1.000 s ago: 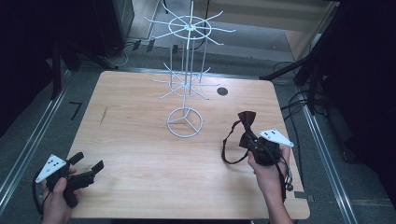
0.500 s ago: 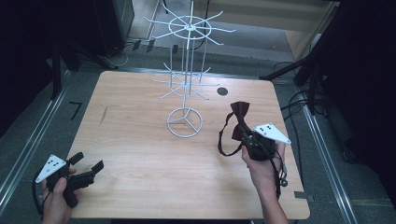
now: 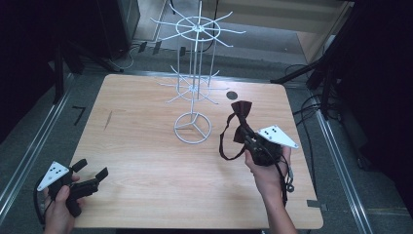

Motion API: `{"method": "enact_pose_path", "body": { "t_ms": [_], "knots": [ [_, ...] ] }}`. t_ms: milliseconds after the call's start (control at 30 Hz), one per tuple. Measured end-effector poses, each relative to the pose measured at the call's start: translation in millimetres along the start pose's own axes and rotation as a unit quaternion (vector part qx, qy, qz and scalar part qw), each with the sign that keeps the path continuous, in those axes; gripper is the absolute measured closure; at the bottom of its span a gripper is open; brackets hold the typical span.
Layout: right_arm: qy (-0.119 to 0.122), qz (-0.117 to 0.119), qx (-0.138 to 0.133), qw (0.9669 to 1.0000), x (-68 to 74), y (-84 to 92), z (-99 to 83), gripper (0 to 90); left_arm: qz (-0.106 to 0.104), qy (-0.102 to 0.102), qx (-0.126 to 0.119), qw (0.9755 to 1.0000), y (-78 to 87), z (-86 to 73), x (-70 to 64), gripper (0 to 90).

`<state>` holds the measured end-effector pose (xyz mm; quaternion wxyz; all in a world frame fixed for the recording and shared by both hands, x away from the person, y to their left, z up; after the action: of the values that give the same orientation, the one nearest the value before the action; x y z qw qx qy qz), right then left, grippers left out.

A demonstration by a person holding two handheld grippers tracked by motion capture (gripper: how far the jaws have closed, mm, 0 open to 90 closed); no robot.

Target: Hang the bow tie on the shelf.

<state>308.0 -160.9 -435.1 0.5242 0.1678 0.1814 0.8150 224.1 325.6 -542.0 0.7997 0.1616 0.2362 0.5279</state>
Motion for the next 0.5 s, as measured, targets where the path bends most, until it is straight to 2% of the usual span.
{"method": "enact_pose_path", "body": {
  "t_ms": [500],
  "knots": [
    [0.012, 0.017, -0.020, 0.9996, 17.5, -2.2, 15.7, 83.0, 0.000, -0.001, 0.000, 1.0000, 0.0, 0.0, -0.1, 7.6]
  ]
}}
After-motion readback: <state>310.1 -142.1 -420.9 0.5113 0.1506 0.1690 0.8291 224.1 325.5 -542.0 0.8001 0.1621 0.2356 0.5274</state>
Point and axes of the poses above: each handheld gripper's, and its own axes: y roughly backward along the jaws, z roughly out of its top, x roughly to its left, the point moved 5 cm from there along -y, roughly forward along the jaws, and after that the axes turned 8 degrees about x, right-handed, at the moved point
